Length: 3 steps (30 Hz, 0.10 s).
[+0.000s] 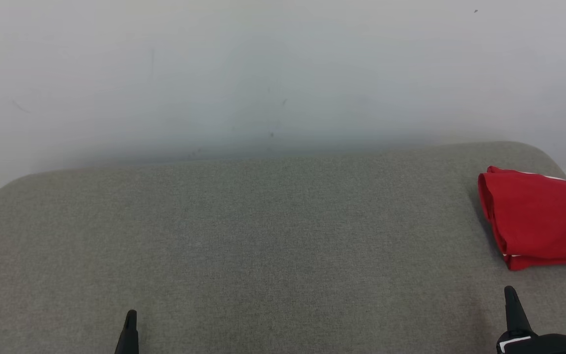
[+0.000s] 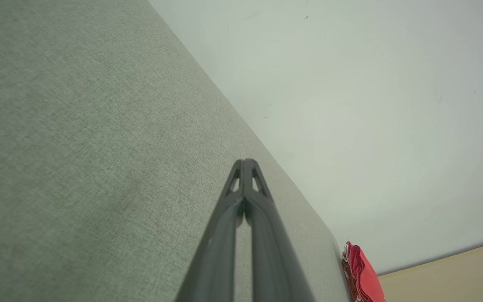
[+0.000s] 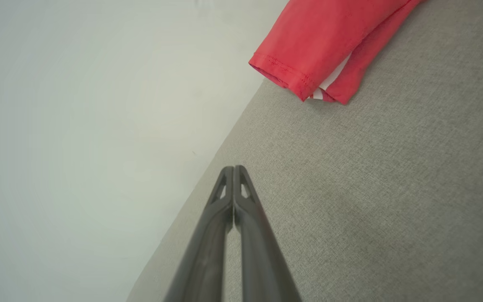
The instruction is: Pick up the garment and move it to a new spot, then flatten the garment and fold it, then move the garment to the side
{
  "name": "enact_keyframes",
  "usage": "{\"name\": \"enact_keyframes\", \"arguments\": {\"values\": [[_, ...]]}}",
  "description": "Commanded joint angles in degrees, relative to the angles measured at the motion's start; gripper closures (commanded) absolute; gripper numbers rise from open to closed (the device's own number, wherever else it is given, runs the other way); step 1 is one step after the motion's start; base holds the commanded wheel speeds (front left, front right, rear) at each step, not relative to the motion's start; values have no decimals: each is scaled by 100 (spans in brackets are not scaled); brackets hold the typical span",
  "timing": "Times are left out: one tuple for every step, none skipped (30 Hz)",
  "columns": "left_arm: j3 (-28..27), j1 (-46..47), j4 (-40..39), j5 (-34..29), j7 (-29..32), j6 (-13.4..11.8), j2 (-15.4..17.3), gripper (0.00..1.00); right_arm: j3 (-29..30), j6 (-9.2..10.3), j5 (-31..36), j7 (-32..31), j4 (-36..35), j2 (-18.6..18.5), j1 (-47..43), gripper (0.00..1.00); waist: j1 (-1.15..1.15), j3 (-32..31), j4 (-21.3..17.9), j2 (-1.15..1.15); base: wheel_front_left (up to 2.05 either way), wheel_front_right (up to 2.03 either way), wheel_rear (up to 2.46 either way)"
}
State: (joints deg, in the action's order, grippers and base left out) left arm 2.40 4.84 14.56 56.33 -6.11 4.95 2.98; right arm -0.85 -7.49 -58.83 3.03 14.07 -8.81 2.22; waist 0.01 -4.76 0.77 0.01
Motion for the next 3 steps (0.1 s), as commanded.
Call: {"name": "enact_keyframes", "arguments": {"values": [[-2,173,5,188,17,25,27,100,56,-1,-167,-30,-15,-5,151,100,-1,8,-2,-1,0,0,0],[-1,198,28,251,34,31,27,100,75,-1,-233,-50,-2,-4,170,100,-1,15,-3,-1,0,0,0],[-1,225,50,323,49,37,27,100,91,-1,-301,-67,12,-3,185,100,-1,22,-4,-1,0,0,0]]}}
